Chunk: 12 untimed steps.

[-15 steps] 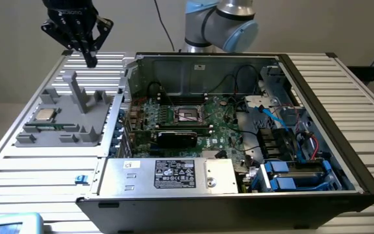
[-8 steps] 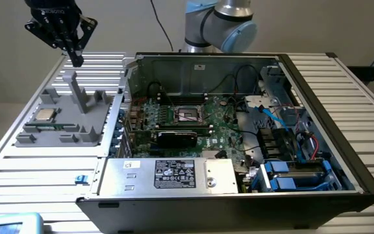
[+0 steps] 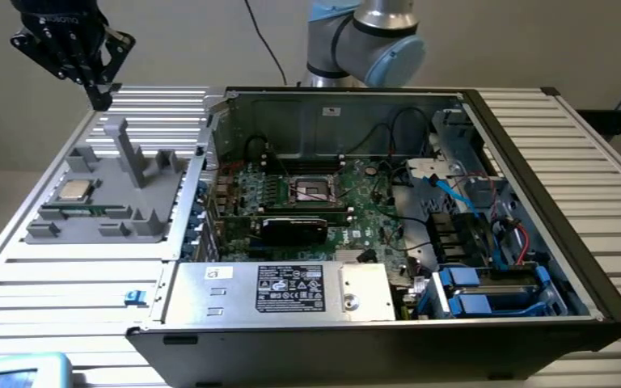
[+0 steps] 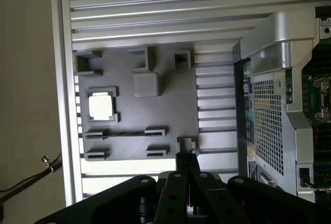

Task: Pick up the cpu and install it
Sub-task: 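Reach for the cpu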

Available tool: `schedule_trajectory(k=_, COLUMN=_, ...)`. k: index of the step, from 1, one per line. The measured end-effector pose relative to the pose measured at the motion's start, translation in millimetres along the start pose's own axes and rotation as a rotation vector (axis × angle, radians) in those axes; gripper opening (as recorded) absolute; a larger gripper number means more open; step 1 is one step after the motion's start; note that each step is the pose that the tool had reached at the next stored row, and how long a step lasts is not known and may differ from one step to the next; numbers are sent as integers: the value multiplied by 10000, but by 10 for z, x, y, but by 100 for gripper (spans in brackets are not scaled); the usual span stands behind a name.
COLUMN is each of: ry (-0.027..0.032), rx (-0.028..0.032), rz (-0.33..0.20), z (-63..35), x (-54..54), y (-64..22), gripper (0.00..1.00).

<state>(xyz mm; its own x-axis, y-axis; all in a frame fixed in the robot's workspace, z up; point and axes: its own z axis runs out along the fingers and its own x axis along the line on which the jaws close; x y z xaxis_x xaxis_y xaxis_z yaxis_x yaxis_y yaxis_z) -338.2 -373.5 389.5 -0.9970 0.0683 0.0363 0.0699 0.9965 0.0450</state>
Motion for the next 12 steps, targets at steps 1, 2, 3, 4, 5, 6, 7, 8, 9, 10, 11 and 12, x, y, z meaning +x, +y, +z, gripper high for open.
schedule_trajectory(k=1, ry=13, rx=1, rz=0, z=6, x=45, y=-2, gripper=11)
schedule_trajectory(k=2, ry=14, rx=3, rz=-1, z=11, x=89, y=-5, gripper=11)
schedule_trajectory(k=3, ry=14, rx=2, rz=-3, z=19, x=134, y=-8, gripper=11)
schedule_trajectory(k=4, ry=14, rx=1, rz=-2, z=27, x=179, y=-11, gripper=11)
schedule_trajectory(k=5, ry=15, rx=2, rz=-2, z=36, x=226, y=-13, gripper=11)
schedule_trajectory(k=6, ry=15, rx=2, rz=-2, z=46, x=271, y=-15, gripper=11)
schedule_trajectory(k=7, ry=14, rx=1, rz=-2, z=53, x=317, y=-17, gripper=11)
schedule_trajectory(k=8, ry=14, rx=1, rz=-2, z=59, x=362, y=-19, gripper=11)
schedule_trajectory(k=9, ry=14, rx=1, rz=-3, z=64, x=406, y=-21, gripper=11)
schedule_trajectory(k=10, ry=13, rx=1, rz=-2, z=68, x=451, y=-22, gripper=11)
schedule_trajectory(k=11, ry=14, rx=1, rz=-2, z=72, x=496, y=-24, gripper=11)
schedule_trajectory(k=12, ry=14, rx=2, rz=-2, z=74, x=536, y=-27, gripper=11)
